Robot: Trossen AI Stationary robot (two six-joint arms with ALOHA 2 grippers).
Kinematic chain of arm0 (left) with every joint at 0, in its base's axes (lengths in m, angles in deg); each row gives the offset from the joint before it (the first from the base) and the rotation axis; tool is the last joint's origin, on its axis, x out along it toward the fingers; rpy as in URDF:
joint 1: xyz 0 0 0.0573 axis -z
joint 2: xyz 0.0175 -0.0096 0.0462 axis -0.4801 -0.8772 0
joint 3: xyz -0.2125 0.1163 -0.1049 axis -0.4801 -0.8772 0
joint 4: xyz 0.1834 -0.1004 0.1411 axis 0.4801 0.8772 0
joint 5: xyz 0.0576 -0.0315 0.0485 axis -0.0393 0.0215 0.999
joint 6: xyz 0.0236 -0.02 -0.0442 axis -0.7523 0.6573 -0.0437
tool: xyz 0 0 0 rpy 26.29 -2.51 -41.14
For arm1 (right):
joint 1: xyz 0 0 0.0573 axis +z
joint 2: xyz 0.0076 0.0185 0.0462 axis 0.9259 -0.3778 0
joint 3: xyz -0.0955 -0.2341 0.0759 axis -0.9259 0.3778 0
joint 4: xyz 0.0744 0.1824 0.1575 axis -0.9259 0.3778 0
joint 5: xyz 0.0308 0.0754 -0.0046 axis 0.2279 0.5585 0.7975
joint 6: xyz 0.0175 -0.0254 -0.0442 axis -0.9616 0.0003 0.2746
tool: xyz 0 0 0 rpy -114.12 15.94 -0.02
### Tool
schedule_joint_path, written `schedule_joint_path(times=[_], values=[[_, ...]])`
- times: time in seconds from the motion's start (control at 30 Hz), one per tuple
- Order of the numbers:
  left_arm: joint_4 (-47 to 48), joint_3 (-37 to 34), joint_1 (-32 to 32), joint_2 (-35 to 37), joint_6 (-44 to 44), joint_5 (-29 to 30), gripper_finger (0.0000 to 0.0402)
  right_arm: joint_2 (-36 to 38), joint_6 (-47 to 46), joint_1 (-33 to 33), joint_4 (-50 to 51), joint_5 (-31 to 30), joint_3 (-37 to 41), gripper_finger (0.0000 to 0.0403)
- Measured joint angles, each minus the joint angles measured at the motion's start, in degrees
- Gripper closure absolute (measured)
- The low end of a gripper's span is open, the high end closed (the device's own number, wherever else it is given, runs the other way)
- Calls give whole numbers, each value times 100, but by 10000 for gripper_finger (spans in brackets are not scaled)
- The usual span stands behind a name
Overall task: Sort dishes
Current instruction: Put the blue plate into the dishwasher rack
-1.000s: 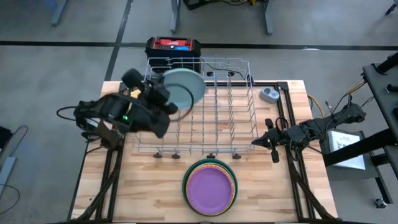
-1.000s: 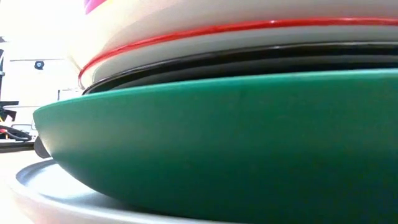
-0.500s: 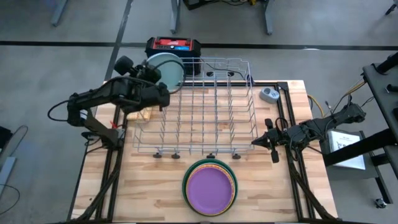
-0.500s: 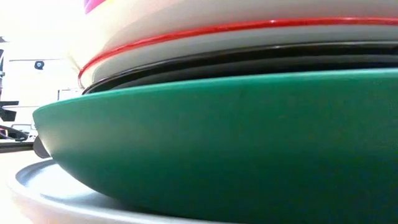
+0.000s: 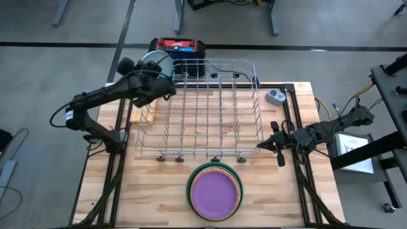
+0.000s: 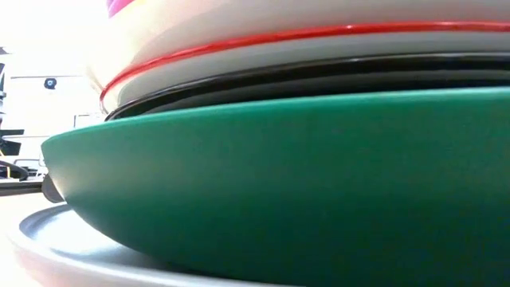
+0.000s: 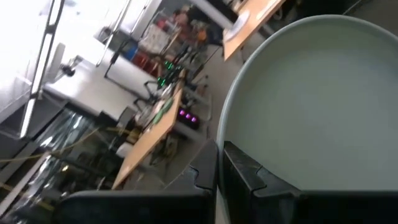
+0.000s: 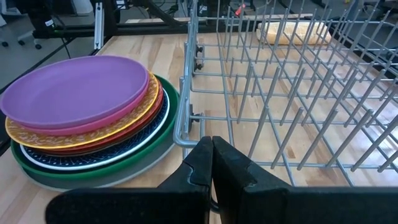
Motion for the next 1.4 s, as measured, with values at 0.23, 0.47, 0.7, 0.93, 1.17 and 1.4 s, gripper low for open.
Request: schedule_joint_path(times=[0.23, 0.47, 0.7, 0.93, 1.17, 1.4], values=[[-639, -305, -525, -38, -215, 10, 400, 1, 96, 0, -45, -84, 37, 403], [-2234, -294, -880, -215, -1908, -659, 400, -20, 446, -5, -616, -501, 77, 403], [-5288, -251, -1029, -277, -5039, -996, 400, -15, 1656, -93, -1510, -1572, 31, 403], [-5642, -189, -1875, -258, -5686, -3572, 400, 4, 2929, -297, -2862, -2559, 3, 403], [-5946, -204, -2667, -274, -6456, -4733, 400, -9, 3426, -367, -2889, -2858, -30, 403], [-6212, -204, -3204, -280, -7315, -5428, 400, -9, 3387, -367, -2833, -2976, -30, 403]])
